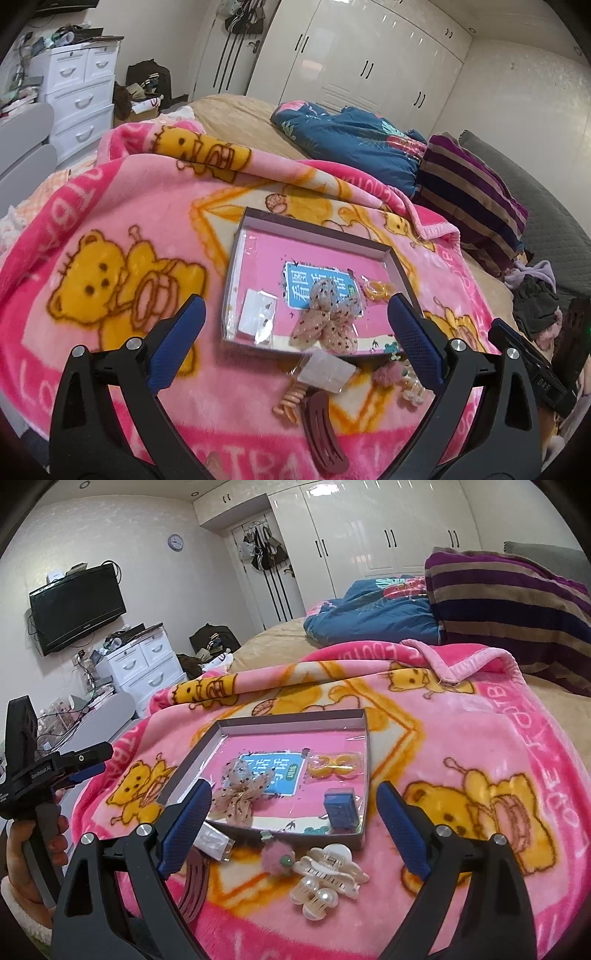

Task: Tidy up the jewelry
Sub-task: 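Withdraw both tools from the box toward the remaining jewelry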

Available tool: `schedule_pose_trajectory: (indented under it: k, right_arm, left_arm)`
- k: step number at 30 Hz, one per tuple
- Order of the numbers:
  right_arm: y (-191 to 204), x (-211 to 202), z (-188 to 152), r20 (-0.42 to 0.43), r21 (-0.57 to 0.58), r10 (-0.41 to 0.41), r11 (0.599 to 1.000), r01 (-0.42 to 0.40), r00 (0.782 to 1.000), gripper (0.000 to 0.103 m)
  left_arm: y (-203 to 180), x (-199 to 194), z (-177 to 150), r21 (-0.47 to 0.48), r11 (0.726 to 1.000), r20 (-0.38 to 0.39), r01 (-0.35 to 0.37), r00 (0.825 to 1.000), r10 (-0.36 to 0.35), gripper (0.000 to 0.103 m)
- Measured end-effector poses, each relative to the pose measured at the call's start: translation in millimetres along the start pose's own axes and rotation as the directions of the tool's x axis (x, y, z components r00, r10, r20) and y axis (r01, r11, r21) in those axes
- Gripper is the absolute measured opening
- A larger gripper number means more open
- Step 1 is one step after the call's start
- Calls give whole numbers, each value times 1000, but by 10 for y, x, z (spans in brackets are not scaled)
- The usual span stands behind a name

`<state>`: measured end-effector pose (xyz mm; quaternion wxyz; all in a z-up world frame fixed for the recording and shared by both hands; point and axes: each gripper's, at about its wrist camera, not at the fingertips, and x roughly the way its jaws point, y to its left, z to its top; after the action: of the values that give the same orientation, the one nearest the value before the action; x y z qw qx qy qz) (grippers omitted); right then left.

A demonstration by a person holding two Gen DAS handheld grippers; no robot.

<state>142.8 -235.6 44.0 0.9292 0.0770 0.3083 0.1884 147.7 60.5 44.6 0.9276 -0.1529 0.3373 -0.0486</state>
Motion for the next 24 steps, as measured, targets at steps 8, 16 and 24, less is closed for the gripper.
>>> schedule_pose_trajectory:
  k: [8,16,24]
  right_arm:
    - [60,-143,-72,7,-31,10,999,-10,1000,90]
    - [105,-218,-174,-9,-63,21,998,-21,1000,90]
    - [107,-301,-269,-22,-82,34,996,-35,999,90]
  left_arm:
    - [21,-81,-144,8,999,-21,-32,999,32,92]
    - [-35,-118,-280,38,998,-52,-59,997,61,92]
    - [-125,-104,-419,78,995,-87,-67,993,74,92]
